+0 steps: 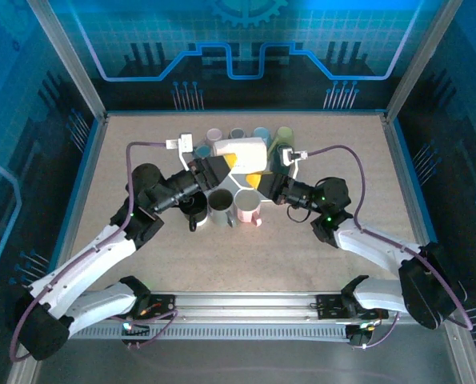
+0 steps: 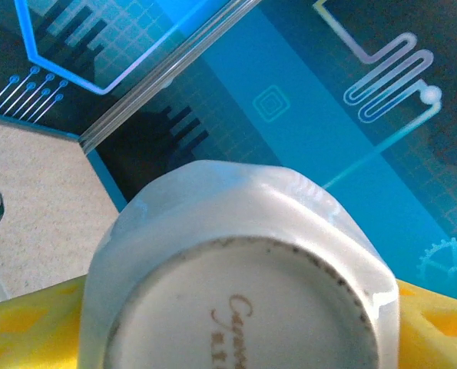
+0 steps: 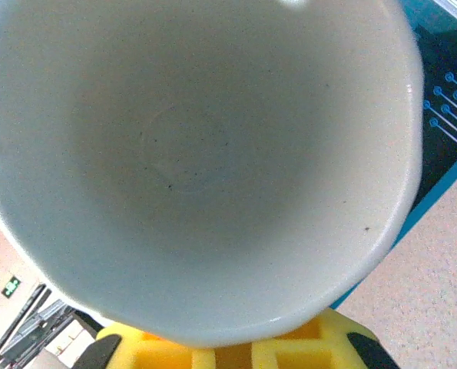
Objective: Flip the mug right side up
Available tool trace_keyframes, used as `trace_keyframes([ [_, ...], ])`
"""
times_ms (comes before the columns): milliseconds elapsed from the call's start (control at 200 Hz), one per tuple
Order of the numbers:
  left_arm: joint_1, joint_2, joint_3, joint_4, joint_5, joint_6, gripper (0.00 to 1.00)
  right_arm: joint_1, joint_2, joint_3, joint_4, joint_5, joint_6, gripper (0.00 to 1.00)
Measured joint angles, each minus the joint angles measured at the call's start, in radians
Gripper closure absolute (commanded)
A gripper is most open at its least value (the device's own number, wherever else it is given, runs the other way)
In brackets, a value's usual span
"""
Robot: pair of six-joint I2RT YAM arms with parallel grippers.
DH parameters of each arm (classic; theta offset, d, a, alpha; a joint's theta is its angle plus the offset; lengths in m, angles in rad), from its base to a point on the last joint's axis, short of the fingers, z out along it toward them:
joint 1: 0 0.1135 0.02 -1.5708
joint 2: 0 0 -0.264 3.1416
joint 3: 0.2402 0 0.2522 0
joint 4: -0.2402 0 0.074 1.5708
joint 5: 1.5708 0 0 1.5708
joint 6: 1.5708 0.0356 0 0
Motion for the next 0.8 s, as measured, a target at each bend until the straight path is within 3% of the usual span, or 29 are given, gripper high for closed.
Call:
trace_keyframes([
  [200, -0.011, -0.117, -0.003, -0.210, -0.019, 0.113, 0.01, -0.050, -0.138, -0.033, -0.249, 0.043, -0.057, 1.00],
  [500, -0.013, -0.242, 0.099, -0.652, -0.191, 0.395, 0.01, -0.071, -0.401, 0.146, -1.194, 0.338, -0.490, 1.00],
  [675, -0.013, -0.280, 0.089, -0.751, -0.251, 0.496, 0.01, -0.070, -0.398, 0.253, -1.559, 0.534, -0.678, 1.00],
  [800, -0.013, -0.278, 0.060, -0.762, -0.264, 0.525, 0.01, -0.064, -0.323, 0.298, -1.724, 0.642, -0.769, 1.00],
])
